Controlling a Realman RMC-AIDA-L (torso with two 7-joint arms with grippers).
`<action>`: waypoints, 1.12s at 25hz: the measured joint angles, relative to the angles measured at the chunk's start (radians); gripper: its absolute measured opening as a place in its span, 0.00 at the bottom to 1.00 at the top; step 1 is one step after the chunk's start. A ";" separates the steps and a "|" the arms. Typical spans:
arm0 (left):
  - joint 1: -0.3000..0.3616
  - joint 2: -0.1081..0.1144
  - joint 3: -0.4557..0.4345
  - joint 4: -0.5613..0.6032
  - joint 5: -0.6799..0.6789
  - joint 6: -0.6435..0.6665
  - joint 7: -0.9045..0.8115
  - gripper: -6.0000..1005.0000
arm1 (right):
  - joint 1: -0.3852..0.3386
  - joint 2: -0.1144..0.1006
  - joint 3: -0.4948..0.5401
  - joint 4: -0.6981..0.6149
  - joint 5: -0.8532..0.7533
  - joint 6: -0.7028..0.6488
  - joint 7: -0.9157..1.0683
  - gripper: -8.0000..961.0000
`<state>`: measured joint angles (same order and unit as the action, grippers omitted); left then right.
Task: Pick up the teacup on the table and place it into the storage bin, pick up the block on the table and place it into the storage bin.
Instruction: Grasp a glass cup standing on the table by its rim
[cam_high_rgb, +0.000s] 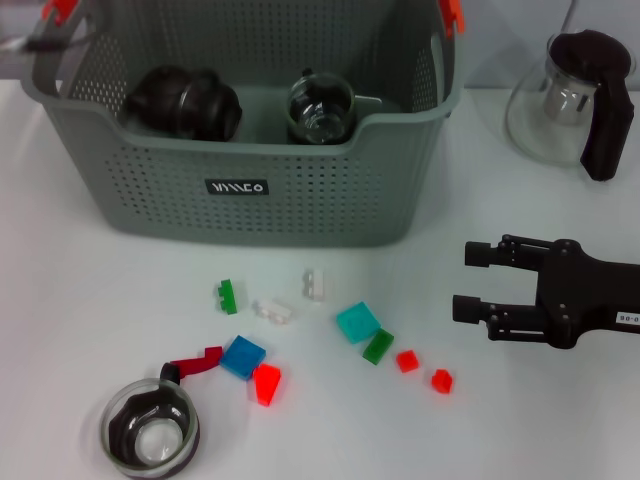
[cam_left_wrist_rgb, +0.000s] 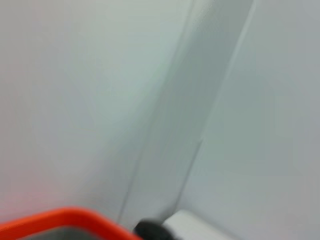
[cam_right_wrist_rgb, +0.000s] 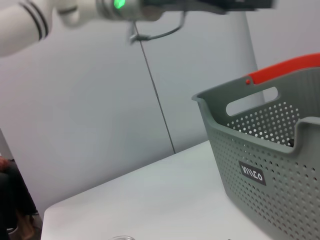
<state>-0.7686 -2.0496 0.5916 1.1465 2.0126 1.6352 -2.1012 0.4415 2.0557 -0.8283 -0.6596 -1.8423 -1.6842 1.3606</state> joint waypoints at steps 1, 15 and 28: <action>0.012 0.000 -0.030 -0.008 -0.017 0.029 0.029 0.54 | 0.000 0.000 0.000 0.000 0.000 0.000 0.000 0.86; 0.222 -0.038 -0.253 -0.031 0.136 0.394 0.465 0.69 | -0.003 -0.002 0.001 0.003 0.000 0.001 0.000 0.86; 0.276 -0.106 0.056 0.383 0.617 0.409 0.323 0.69 | -0.007 -0.011 0.001 0.028 -0.002 0.002 0.000 0.86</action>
<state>-0.4925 -2.1552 0.6472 1.5295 2.6297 2.0446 -1.7778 0.4340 2.0448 -0.8268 -0.6315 -1.8439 -1.6817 1.3606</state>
